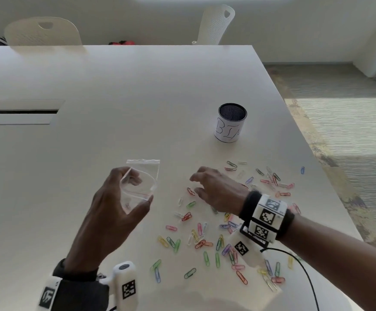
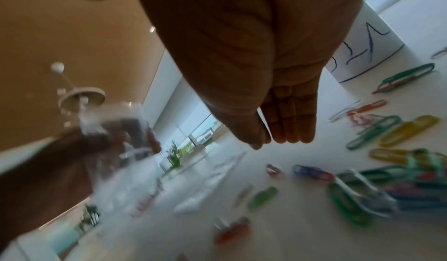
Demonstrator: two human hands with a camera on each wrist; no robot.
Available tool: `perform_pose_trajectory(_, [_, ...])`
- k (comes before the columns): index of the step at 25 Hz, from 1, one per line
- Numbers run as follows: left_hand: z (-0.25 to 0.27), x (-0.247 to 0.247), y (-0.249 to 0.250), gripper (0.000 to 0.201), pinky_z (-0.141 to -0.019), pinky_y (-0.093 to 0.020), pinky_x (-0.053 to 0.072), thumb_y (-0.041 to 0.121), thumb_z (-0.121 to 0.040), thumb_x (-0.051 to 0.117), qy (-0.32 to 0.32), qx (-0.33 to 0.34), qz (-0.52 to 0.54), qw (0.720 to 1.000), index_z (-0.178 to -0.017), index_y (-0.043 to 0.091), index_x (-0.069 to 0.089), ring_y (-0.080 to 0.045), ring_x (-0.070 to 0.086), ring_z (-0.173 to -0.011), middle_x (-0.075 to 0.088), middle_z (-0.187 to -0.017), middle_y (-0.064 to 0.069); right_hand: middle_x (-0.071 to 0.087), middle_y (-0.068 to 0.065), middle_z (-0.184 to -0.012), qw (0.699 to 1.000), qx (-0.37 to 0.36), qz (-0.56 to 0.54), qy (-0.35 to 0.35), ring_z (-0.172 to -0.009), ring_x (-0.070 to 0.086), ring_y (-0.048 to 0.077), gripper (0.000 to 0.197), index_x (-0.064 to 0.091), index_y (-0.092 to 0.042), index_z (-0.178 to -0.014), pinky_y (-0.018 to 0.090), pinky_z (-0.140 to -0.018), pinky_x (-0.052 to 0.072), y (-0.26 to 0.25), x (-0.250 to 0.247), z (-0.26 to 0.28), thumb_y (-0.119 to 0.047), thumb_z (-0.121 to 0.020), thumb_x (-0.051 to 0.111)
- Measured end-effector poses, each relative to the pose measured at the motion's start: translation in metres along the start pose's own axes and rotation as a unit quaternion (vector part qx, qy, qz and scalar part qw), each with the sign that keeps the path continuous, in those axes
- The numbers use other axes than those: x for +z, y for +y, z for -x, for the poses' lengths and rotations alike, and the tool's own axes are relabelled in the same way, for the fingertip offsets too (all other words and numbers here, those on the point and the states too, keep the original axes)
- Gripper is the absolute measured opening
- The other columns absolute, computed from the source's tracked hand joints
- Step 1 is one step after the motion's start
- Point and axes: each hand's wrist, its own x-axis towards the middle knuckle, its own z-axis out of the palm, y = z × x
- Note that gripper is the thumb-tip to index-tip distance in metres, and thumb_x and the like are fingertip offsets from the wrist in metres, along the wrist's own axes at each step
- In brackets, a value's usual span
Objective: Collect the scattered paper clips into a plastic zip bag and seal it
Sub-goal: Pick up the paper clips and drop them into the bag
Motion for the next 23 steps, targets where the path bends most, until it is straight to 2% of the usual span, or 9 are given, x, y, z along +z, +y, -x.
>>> perform_pose_trajectory(3, [0.012, -0.008, -0.007, 0.043, -0.084, 0.004, 0.037, 0.026, -0.084, 0.082, 0.002, -0.019, -0.005, 1.0, -0.117, 0.027, 0.055, 0.004, 0.06, -0.112, 0.066, -0.112, 0.013, 0.055, 0.006, -0.119, 0.997, -0.029, 0.064, -0.019, -0.111, 0.056, 0.022, 0.033, 0.064, -0.007, -0.123, 0.027, -0.085, 0.047, -0.003, 0.021, -0.004, 0.002, -0.105, 0.039])
perform_pose_trajectory(5, [0.021, -0.01, -0.01, 0.044, -0.083, 0.003, 0.038, 0.027, -0.084, 0.082, 0.006, -0.028, -0.006, 1.0, -0.118, 0.028, 0.054, 0.003, 0.061, -0.111, 0.066, -0.113, 0.014, 0.055, 0.005, -0.117, 0.996, -0.052, 0.056, -0.043, -0.105, 0.056, 0.019, 0.038, 0.066, -0.006, -0.122, 0.027, -0.085, 0.05, -0.011, 0.03, -0.001, 0.007, -0.103, 0.036])
perform_pose_trajectory(8, [0.031, -0.009, -0.012, 0.045, -0.081, 0.002, 0.04, 0.032, -0.084, 0.081, 0.006, -0.037, -0.006, 0.999, -0.119, 0.03, 0.053, 0.005, 0.06, -0.109, 0.065, -0.113, 0.016, 0.06, 0.002, -0.122, 0.993, -0.086, 0.002, -0.077, -0.101, 0.065, 0.019, 0.032, 0.07, -0.012, -0.126, 0.034, -0.088, 0.059, -0.022, 0.032, 0.01, -0.003, -0.108, 0.045])
perform_pose_trajectory(11, [0.041, -0.006, -0.013, 0.046, -0.081, 0.001, 0.04, 0.036, -0.084, 0.08, 0.004, -0.048, -0.007, 0.999, -0.121, 0.03, 0.053, 0.003, 0.061, -0.111, 0.065, -0.115, 0.016, 0.062, -0.003, -0.133, 0.988, -0.141, -0.004, -0.056, -0.117, 0.06, 0.014, 0.028, 0.068, -0.022, -0.13, 0.027, -0.096, 0.053, -0.034, 0.031, 0.019, -0.031, -0.105, 0.06])
perform_pose_trajectory(13, [0.046, -0.005, -0.012, 0.047, -0.081, 0.001, 0.041, 0.033, -0.084, 0.081, 0.006, -0.048, -0.007, 0.999, -0.122, 0.03, 0.052, 0.004, 0.06, -0.111, 0.064, -0.115, 0.016, 0.062, -0.004, -0.135, 0.978, -0.197, 0.005, -0.067, -0.122, 0.056, 0.013, 0.034, 0.068, -0.024, -0.129, 0.028, -0.098, 0.051, -0.044, 0.038, 0.021, -0.04, -0.099, 0.067])
perform_pose_trajectory(15, [0.049, -0.005, -0.011, 0.048, -0.08, 0.002, 0.041, 0.031, -0.084, 0.081, 0.006, -0.043, -0.007, 0.999, -0.122, 0.029, 0.052, 0.007, 0.059, -0.109, 0.064, -0.114, 0.016, 0.063, -0.003, -0.13, 0.966, -0.239, 0.012, -0.103, -0.12, 0.056, 0.015, 0.033, 0.07, -0.025, -0.124, 0.031, -0.098, 0.049, -0.051, 0.05, 0.021, -0.039, -0.094, 0.074])
perform_pose_trajectory(17, [0.053, -0.006, -0.008, 0.048, -0.08, 0.001, 0.041, 0.03, -0.084, 0.081, 0.007, -0.042, -0.007, 0.999, -0.122, 0.029, 0.051, 0.008, 0.058, -0.11, 0.063, -0.114, 0.016, 0.065, -0.003, -0.121, 0.958, -0.263, 0.023, -0.111, -0.113, 0.057, 0.016, 0.023, 0.073, -0.023, -0.113, 0.034, -0.096, 0.051, -0.052, 0.059, 0.02, -0.033, -0.092, 0.077])
perform_pose_trajectory(20, [0.057, -0.006, -0.005, 0.048, -0.081, -0.001, 0.042, 0.031, -0.084, 0.08, 0.01, -0.045, -0.004, 0.999, -0.122, 0.031, 0.051, 0.008, 0.058, -0.11, 0.063, -0.115, 0.016, 0.066, -0.004, -0.106, 0.968, -0.236, 0.018, -0.085, -0.097, 0.052, 0.009, 0.006, 0.073, -0.019, -0.096, 0.031, -0.083, 0.054, -0.039, 0.047, 0.021, -0.025, -0.097, 0.072])
perform_pose_trajectory(23, [0.061, -0.006, -0.003, 0.047, -0.079, -0.001, 0.043, 0.031, -0.085, 0.08, 0.018, -0.05, 0.0, 0.999, -0.122, 0.031, 0.051, 0.005, 0.059, -0.109, 0.063, -0.115, 0.017, 0.068, -0.005, -0.108, 0.969, -0.231, 0.068, -0.046, -0.098, 0.058, 0.009, 0.012, 0.073, -0.021, -0.101, 0.033, -0.085, 0.058, -0.03, 0.04, 0.028, -0.028, -0.102, 0.064])
